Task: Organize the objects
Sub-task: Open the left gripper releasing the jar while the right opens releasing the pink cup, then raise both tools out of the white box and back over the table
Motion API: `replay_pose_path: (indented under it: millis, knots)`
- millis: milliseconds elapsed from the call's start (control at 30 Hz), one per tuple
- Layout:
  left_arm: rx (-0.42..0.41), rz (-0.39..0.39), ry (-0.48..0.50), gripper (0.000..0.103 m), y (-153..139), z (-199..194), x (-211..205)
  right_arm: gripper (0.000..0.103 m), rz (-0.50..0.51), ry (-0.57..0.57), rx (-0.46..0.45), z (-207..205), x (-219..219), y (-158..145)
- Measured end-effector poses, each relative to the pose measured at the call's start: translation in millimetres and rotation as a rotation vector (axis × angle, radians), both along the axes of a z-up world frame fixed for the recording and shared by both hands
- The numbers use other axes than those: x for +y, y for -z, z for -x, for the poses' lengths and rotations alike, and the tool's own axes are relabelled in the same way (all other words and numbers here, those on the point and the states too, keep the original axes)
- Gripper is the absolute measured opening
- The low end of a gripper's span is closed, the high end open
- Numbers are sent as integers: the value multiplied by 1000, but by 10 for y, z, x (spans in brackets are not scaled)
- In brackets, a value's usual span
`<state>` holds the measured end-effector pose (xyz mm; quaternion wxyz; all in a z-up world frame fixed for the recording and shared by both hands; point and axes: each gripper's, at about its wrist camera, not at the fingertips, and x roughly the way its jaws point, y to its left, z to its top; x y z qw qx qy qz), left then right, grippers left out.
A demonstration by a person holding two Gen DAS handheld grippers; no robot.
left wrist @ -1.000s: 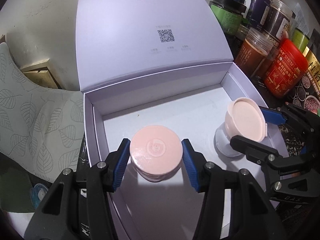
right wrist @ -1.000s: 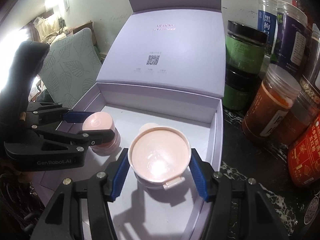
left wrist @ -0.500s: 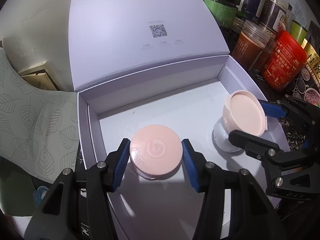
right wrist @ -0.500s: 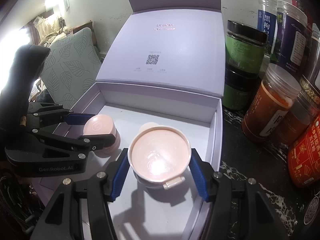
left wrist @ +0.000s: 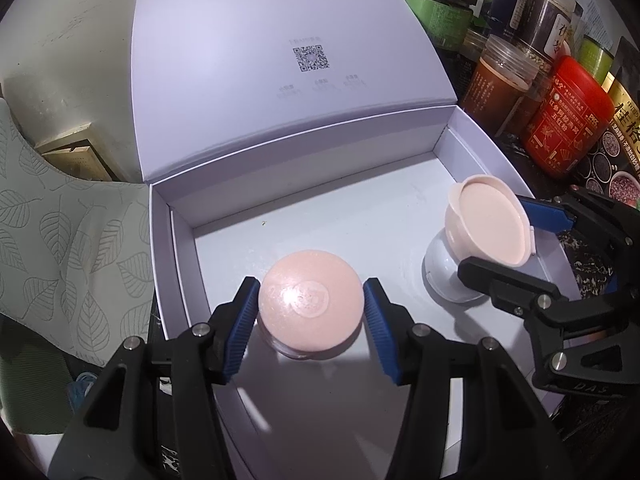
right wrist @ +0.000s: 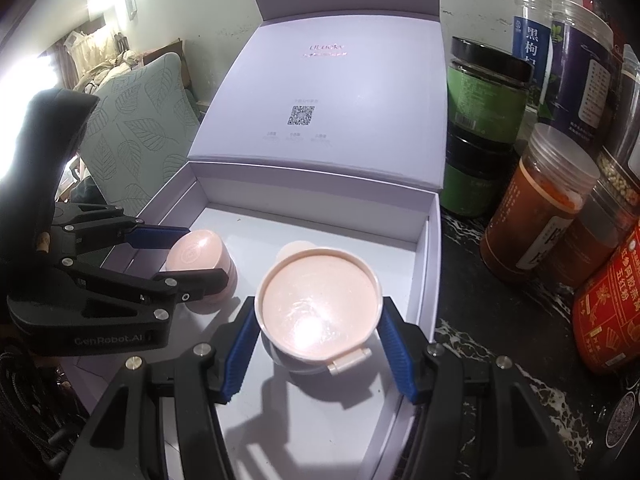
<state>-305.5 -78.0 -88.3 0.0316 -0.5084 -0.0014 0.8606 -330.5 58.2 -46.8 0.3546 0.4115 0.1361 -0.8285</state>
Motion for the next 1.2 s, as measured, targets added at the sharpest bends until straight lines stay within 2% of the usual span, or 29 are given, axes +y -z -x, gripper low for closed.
replay_pose_path:
  millis: [67, 133, 200, 500, 767, 800, 867, 1000, 1100, 1200]
  knots:
    - [-2, 0, 2, 54, 12, -10, -27, 60, 2, 3, -5, 6, 16, -8]
    - [-3, 6, -1, 61, 16, -23, -55, 60, -1, 1, -8, -1, 28, -14]
    - [0, -1, -5, 63, 16, -41, -101, 61, -6, -2, -5, -8, 35, -24]
    - [4, -28, -16, 63, -67, -60, -41, 65, 17, 6, 10, -24, 133, -162]
    - [39, -26, -20, 63, -250, -82, 49, 65, 25, 19, 21, -64, 160, -253]
    - [42, -23, -21, 63, -292, 11, 91, 65, 26, 21, 22, -72, 161, -260]
    - [50, -14, -25, 63, -455, -21, 262, 65, 31, 28, 24, -94, 179, -279]
    - [67, -9, -25, 63, -594, -90, 281, 66, 27, 51, 40, -143, 190, -347]
    - [78, -5, -29, 63, -686, -175, 275, 71, 34, 56, 49, -188, 203, -423]
    - [101, 2, -42, 65, -817, -267, 283, 71, 40, 51, 64, -263, 214, -515]
